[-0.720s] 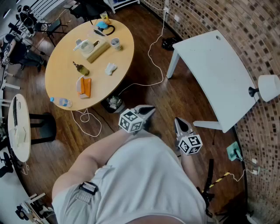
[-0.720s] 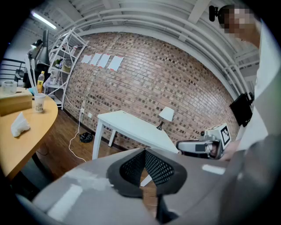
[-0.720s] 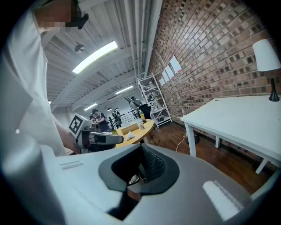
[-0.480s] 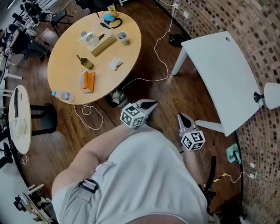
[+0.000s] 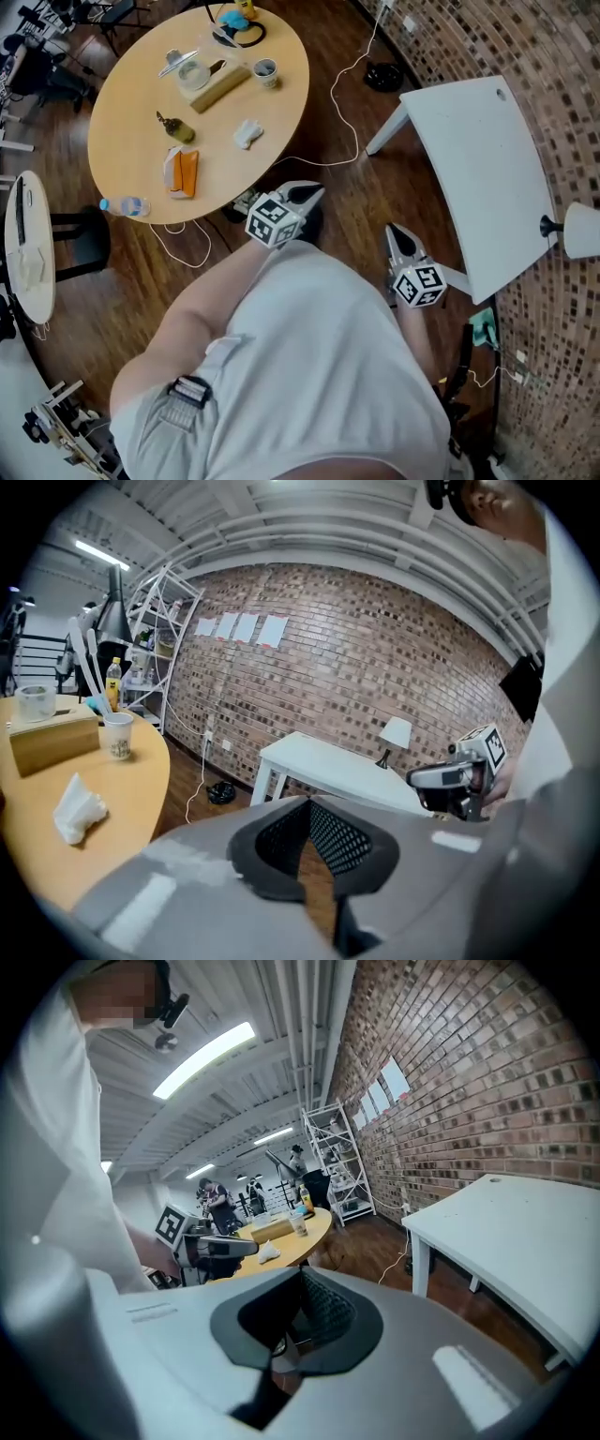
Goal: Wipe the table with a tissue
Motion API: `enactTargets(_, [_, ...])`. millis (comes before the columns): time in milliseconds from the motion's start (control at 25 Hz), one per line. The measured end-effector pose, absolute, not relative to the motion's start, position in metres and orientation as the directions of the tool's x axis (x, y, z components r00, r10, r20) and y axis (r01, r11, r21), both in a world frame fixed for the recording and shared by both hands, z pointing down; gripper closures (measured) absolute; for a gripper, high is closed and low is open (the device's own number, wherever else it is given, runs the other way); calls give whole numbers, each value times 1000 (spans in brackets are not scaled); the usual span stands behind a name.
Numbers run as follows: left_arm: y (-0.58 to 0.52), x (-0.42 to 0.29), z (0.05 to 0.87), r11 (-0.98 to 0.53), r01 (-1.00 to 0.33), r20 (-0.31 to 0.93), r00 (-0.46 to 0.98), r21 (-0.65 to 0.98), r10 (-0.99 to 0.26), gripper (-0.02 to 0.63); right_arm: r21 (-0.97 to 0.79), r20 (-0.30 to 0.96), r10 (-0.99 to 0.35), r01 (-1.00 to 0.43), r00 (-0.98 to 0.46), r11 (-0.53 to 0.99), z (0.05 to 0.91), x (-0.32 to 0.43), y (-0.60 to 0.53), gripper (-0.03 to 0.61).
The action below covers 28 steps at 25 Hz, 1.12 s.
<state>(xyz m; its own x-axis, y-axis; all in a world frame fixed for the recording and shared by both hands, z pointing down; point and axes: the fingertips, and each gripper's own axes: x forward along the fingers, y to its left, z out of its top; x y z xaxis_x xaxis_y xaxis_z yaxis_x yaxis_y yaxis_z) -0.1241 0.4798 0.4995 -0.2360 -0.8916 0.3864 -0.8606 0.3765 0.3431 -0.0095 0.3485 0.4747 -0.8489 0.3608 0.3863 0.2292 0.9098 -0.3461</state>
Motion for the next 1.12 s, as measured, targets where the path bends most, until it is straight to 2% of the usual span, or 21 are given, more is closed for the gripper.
enactTargets(240, [506,-183,518,444,-808,404,-285,387,-869,611,-303,414,379,268,-827,915,469,-71,348,569])
enactTargets(360, [526,-207,538,496,-760,447,-303,420,-842,609,-302,428,386,273,-817,913,469,-96,353,569])
enactTargets(520, [560,-241,559,591,-712,514,-369,379,-774,609,-307,440,407,292,-801,906,473,-119,361,569])
enactTargets(720, [614,-295,588,704,-690,629,-473,171,-617,607,-316,454,399,275,-796,908,473,-142,366,569])
enactTargets(880, [635,-322,617,628,-776,706,-473,-51,-527,563,-286,488,372,258,-790,923,480,-147,362,571])
enactTargets(1120, [646,-332,654,517,-845,794,-406,-139,-451,476,-295,505,345,217,-792,931,486,-152,362,569])
